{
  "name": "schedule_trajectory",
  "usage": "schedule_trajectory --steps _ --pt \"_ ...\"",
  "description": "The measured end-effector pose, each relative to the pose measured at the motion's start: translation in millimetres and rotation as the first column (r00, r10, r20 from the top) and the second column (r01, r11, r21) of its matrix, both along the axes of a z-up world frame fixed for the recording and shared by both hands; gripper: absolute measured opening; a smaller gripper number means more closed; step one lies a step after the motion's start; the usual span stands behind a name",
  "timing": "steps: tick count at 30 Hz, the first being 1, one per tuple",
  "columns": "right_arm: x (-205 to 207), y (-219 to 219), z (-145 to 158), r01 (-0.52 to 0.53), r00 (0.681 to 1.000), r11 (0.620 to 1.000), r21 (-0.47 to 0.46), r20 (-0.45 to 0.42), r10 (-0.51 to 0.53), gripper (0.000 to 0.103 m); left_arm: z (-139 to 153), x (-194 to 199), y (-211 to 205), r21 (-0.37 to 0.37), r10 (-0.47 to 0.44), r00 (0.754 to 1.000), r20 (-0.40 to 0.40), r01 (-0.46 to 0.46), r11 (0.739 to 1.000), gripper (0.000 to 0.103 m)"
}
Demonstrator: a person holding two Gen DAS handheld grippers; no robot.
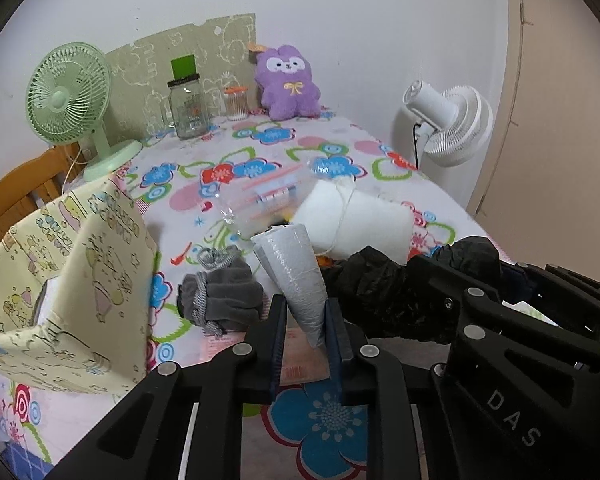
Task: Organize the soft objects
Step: 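Grasp the black plastic bag with the right tool while the left tool grasps the white paper roll, then carry both held items over the yellow fabric box and release them inside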
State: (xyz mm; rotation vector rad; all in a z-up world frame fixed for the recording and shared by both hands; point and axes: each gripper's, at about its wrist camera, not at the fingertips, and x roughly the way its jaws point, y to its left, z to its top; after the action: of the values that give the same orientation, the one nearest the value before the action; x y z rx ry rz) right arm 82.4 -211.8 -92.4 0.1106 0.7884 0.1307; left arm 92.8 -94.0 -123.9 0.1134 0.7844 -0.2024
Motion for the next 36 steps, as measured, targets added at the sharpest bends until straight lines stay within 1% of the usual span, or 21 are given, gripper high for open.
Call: schedule_trajectory --steps 6,17,30,36 --pt "-3.6 5.6 19.3 -0.01 0.999 1.0 -0.002 0.043 0.01 0.033 15.6 -3.1 5.5 -0.024 0.006 1.0 0.012 -0.006 1.0 0.017" --pt "-10.9 14.5 54.1 -0.021 0.993 0.999 -0.024 0.12 0.024 0.033 45.7 -11.1 12.9 -0.044 0.021 0.998 0.063 -0.018 0.999 0.017" --pt "-15.1 29.0 87.9 -0.023 0.983 0.999 -0.049 0.18 0.032 0.033 75.1 -15.6 24.9 -0.037 0.023 0.993 0.113 -0.019 0.999 0.017" --pt "-13.6 39.5 96.7 -0.037 0.98 0.998 -0.057 0.192 0.047 0.033 85.2 -15.2 34.4 -0.026 0.041 0.99 0.132 -0.038 0.999 0.017"
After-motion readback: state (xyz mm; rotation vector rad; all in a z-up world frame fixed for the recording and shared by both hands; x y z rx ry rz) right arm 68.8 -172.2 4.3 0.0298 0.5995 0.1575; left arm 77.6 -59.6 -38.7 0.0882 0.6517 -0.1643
